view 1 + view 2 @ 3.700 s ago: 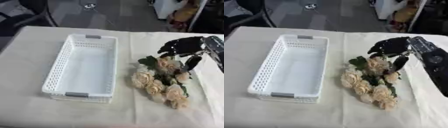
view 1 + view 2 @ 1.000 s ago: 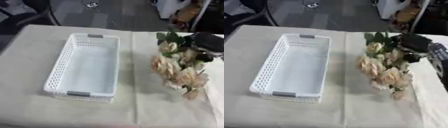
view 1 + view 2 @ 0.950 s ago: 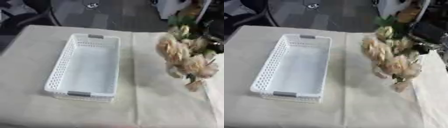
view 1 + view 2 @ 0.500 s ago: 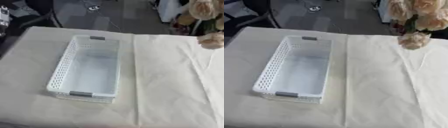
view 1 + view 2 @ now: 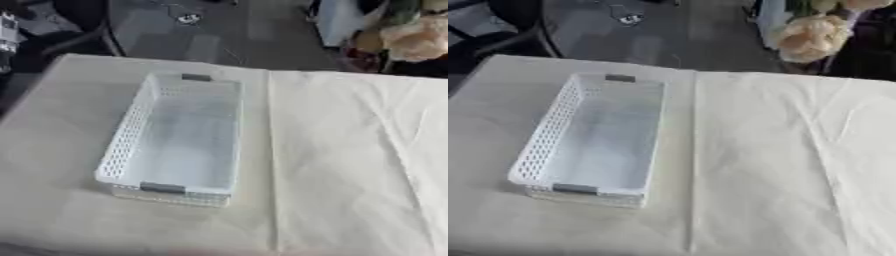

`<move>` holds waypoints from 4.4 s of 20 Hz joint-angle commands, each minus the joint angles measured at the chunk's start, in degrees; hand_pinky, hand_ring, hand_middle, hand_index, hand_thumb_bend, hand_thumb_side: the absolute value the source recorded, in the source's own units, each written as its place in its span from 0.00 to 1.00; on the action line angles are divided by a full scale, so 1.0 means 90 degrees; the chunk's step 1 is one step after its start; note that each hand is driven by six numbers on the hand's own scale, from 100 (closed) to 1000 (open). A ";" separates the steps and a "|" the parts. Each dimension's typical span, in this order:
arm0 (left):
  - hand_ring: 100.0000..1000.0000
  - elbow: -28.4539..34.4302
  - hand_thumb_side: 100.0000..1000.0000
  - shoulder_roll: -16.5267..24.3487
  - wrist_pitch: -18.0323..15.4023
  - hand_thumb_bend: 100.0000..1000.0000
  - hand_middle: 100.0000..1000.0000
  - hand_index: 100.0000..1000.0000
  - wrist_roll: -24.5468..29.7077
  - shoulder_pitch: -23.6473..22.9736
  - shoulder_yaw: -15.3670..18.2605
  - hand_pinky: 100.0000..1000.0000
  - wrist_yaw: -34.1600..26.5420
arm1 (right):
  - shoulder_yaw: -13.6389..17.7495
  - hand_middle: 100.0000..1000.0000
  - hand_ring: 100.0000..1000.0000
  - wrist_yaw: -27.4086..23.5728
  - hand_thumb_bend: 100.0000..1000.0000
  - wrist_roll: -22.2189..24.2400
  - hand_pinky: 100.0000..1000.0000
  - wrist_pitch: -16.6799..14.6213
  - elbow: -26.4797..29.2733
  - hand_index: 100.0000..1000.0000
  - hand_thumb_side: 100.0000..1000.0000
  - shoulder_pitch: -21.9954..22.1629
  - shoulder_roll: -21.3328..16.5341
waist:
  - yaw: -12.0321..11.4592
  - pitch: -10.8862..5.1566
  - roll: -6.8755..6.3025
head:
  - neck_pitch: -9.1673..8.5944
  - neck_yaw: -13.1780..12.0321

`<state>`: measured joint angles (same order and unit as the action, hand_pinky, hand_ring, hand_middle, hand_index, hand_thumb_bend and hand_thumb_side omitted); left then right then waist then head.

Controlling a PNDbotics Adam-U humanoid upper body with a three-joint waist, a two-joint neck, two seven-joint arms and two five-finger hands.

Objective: Pick up objects on the table and place them in the box.

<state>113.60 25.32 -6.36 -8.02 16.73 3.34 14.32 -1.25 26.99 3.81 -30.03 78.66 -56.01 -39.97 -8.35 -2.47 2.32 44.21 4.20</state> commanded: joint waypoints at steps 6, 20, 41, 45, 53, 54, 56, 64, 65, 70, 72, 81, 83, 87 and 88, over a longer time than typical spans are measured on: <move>0.68 0.0110 0.75 -0.0058 -0.0077 0.00 0.70 0.77 0.0194 0.0267 -0.0139 0.53 -0.0152 | -0.0129 0.16 0.22 0.0849 0.00 0.0164 0.00 0.0031 -0.1060 0.17 0.26 -0.0711 0.1554 | -0.0223 0.0008 -0.0060 | -0.0010 0.0483; 0.68 0.0110 0.76 -0.0541 -0.0283 0.00 0.71 0.77 0.0503 0.0856 -0.0411 0.53 -0.0476 | -0.0620 0.89 0.89 0.4536 0.00 0.0381 0.85 0.0562 -0.3534 0.95 0.33 -0.0569 0.3795 | -0.0584 0.0276 -0.0047 | -0.0010 0.1029; 0.68 0.0110 0.75 -0.0394 -0.0227 0.00 0.70 0.77 0.0609 0.0745 -0.0416 0.53 -0.0476 | -0.1294 1.00 1.00 0.3974 0.00 0.0969 1.00 -0.1065 -0.2261 1.00 0.46 -0.0199 0.3157 | -0.0428 0.0173 -0.0017 | -0.0010 0.0718; 0.68 0.0110 0.75 -0.0346 -0.0206 0.00 0.70 0.77 0.0587 0.0687 -0.0388 0.53 -0.0439 | -0.1324 0.96 0.96 0.2812 0.00 0.0286 0.97 -0.1420 -0.1155 0.98 0.02 -0.0415 0.2294 | -0.0350 0.0131 0.0011 | -0.0010 0.0521; 0.68 0.0110 0.75 -0.0227 -0.0154 0.00 0.70 0.77 0.0504 0.0545 -0.0295 0.53 -0.0342 | -0.0537 0.74 0.75 -0.0183 0.00 0.0279 0.66 -0.0680 0.0806 0.74 0.00 -0.0537 0.0650 | -0.0164 0.0048 0.0053 | -0.0010 0.0009; 0.68 0.0110 0.75 -0.0214 -0.0148 0.00 0.70 0.77 0.0495 0.0527 -0.0286 0.53 -0.0332 | -0.0400 0.77 0.78 -0.0483 0.00 0.0308 0.68 -0.0519 0.0957 0.77 0.00 -0.0497 0.0537 | -0.0148 0.0035 0.0050 | -0.0010 -0.0044; 0.68 0.0110 0.75 -0.0194 -0.0144 0.00 0.69 0.77 0.0477 0.0500 -0.0264 0.53 -0.0312 | -0.0103 0.81 0.82 -0.0902 0.00 0.0165 0.73 -0.0206 0.1253 0.80 0.00 -0.0367 0.0326 | -0.0132 0.0016 0.0043 | -0.0010 -0.0128; 0.68 0.0110 0.75 -0.0144 -0.0110 0.00 0.69 0.77 0.0433 0.0415 -0.0232 0.53 -0.0260 | 0.0463 0.66 0.69 -0.1286 0.00 -0.0765 0.61 0.0639 0.2263 0.71 0.00 0.0194 0.0070 | -0.0106 0.0011 -0.0001 | -0.0010 -0.0247; 0.68 0.0110 0.75 -0.0144 -0.0109 0.00 0.69 0.77 0.0437 0.0414 -0.0237 0.53 -0.0259 | 0.0472 0.51 0.55 -0.1293 0.00 -0.0869 0.46 0.0672 0.2306 0.59 0.00 0.0195 0.0100 | -0.0110 0.0013 -0.0005 | -0.0010 -0.0232; 0.68 0.0110 0.75 -0.0157 -0.0110 0.00 0.69 0.77 0.0462 0.0429 -0.0264 0.53 -0.0266 | 0.0209 0.32 0.37 -0.0677 0.00 -0.0932 0.24 0.0672 0.2100 0.42 0.00 0.0026 0.0255 | -0.0139 0.0016 0.0000 | -0.0010 -0.0145; 0.68 0.0110 0.75 -0.0177 -0.0121 0.00 0.69 0.77 0.0483 0.0458 -0.0286 0.53 -0.0280 | -0.0057 0.32 0.36 -0.0255 0.00 -0.0638 0.22 0.0560 0.1737 0.42 0.00 -0.0077 0.0409 | -0.0182 0.0017 0.0008 | -0.0010 -0.0061; 0.68 0.0110 0.75 -0.0321 -0.0166 0.00 0.70 0.77 0.0628 0.0642 -0.0412 0.53 -0.0390 | -0.0843 0.32 0.34 0.1266 0.00 0.0369 0.05 -0.0367 -0.1252 0.43 0.04 -0.0337 0.1474 | -0.0421 0.0101 0.0027 | -0.0010 0.0205; 0.68 0.0110 0.75 -0.0342 -0.0168 0.00 0.70 0.77 0.0652 0.0673 -0.0430 0.53 -0.0404 | -0.0866 0.32 0.34 0.1649 0.00 0.0386 0.05 -0.0509 -0.1781 0.43 0.05 -0.0365 0.1687 | -0.0446 0.0128 0.0028 | -0.0010 0.0230; 0.68 0.0110 0.75 -0.0368 -0.0173 0.00 0.70 0.77 0.0690 0.0715 -0.0455 0.53 -0.0430 | -0.0843 0.31 0.34 0.2315 0.00 0.0232 0.05 -0.0599 -0.2422 0.43 0.08 -0.0384 0.2064 | -0.0471 0.0154 0.0021 | -0.0010 0.0291; 0.68 0.0110 0.75 -0.0374 -0.0172 0.00 0.70 0.77 0.0701 0.0722 -0.0462 0.53 -0.0434 | -0.0839 0.31 0.34 0.2481 0.00 0.0167 0.05 -0.0599 -0.2534 0.43 0.08 -0.0388 0.2163 | -0.0474 0.0156 0.0018 | -0.0010 0.0311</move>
<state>113.63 21.71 -7.81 -2.01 22.30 -0.74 10.79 -9.21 47.56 5.94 -35.20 56.72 -57.87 -20.56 -12.58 -0.62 2.87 44.21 6.12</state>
